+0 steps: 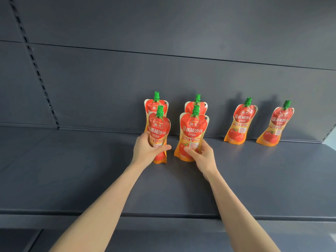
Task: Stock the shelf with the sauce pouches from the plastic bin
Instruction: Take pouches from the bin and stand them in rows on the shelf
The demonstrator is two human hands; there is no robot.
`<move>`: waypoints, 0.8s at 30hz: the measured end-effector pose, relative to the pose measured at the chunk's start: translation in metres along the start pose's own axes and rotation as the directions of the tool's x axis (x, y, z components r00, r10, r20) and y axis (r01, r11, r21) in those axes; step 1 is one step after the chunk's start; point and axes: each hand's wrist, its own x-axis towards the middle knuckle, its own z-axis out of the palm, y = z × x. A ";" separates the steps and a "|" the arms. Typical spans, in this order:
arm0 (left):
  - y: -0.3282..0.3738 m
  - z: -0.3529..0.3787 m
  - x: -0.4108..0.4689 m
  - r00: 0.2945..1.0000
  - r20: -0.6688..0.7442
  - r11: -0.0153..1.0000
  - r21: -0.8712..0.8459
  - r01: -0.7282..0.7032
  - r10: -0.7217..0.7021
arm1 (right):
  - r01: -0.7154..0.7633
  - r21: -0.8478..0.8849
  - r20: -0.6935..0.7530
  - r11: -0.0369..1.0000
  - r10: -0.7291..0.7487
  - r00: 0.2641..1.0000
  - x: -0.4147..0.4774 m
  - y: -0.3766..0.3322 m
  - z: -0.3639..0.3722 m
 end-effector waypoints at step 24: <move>-0.016 -0.002 0.022 0.998 -0.040 0.986 -0.163 0.042 -0.050 | 0.049 -0.074 -0.026 0.996 -0.051 0.998 0.018 -0.008 0.027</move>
